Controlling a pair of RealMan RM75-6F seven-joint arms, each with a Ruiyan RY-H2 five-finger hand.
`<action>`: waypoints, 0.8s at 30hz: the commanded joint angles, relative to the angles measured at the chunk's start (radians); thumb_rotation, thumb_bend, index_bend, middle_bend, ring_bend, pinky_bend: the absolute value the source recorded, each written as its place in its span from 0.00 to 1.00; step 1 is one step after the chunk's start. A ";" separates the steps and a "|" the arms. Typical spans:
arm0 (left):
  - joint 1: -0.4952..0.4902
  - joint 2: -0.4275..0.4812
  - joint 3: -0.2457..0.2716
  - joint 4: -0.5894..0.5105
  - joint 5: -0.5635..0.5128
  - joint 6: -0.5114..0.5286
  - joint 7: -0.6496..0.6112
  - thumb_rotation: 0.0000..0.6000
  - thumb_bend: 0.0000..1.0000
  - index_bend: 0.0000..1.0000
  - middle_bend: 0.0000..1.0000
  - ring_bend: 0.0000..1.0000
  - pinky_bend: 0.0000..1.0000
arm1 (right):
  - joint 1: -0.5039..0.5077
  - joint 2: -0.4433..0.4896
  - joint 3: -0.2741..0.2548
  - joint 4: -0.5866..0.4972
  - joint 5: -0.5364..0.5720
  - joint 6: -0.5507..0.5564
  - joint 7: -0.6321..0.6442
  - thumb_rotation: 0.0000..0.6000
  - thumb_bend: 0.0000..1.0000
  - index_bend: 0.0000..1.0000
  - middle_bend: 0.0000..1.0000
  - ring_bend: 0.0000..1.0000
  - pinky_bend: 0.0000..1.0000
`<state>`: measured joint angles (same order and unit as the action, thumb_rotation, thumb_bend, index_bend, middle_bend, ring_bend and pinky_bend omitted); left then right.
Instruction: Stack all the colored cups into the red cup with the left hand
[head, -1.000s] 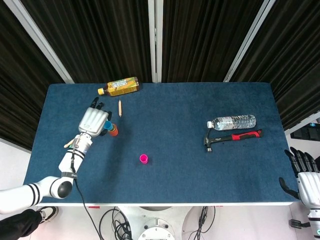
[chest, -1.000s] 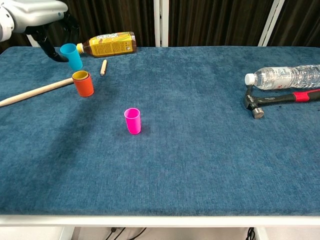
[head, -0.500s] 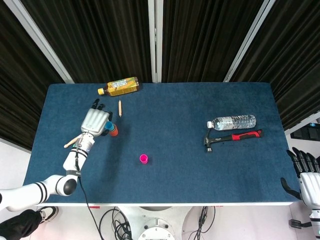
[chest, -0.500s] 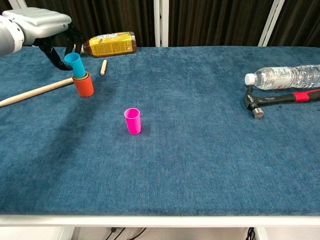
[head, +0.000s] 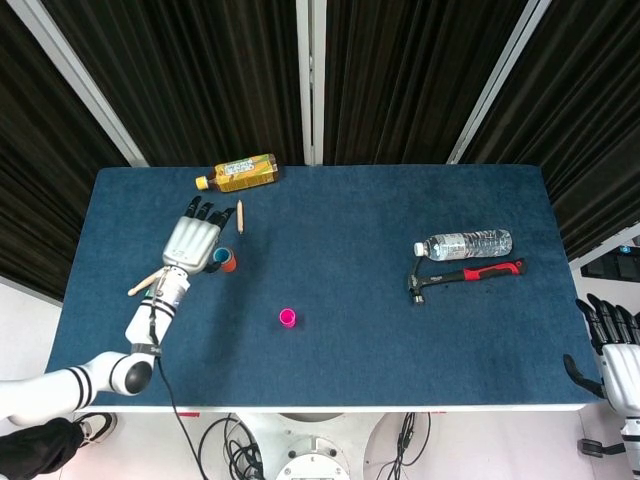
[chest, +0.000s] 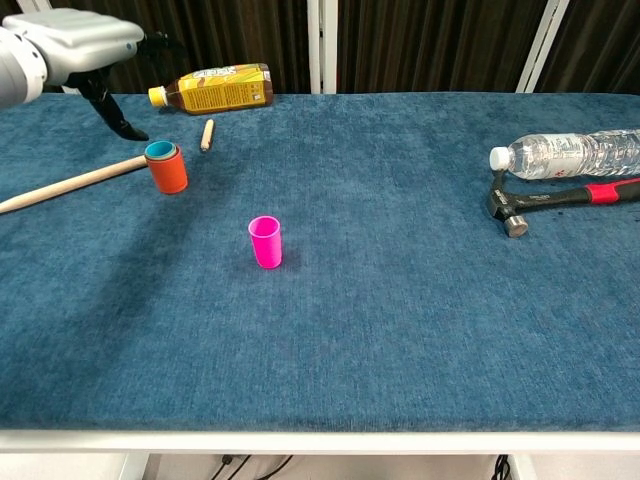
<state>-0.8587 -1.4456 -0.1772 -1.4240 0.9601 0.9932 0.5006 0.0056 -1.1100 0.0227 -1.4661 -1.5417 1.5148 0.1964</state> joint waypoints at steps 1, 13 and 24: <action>0.025 0.053 0.010 -0.138 0.092 0.058 -0.014 1.00 0.13 0.10 0.22 0.07 0.00 | 0.002 0.000 0.001 -0.003 -0.002 0.000 -0.003 1.00 0.31 0.00 0.00 0.00 0.00; 0.051 0.032 0.141 -0.265 0.395 0.039 -0.065 1.00 0.10 0.18 0.27 0.07 0.00 | -0.005 0.004 -0.006 -0.016 -0.017 0.018 -0.011 1.00 0.31 0.00 0.00 0.00 0.00; 0.018 -0.131 0.138 -0.125 0.430 -0.015 -0.031 1.00 0.10 0.28 0.31 0.07 0.00 | -0.014 0.004 -0.004 0.000 -0.012 0.030 0.012 1.00 0.31 0.00 0.00 0.00 0.00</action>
<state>-0.8381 -1.5630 -0.0389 -1.5633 1.3869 0.9791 0.4629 -0.0080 -1.1066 0.0186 -1.4674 -1.5541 1.5442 0.2069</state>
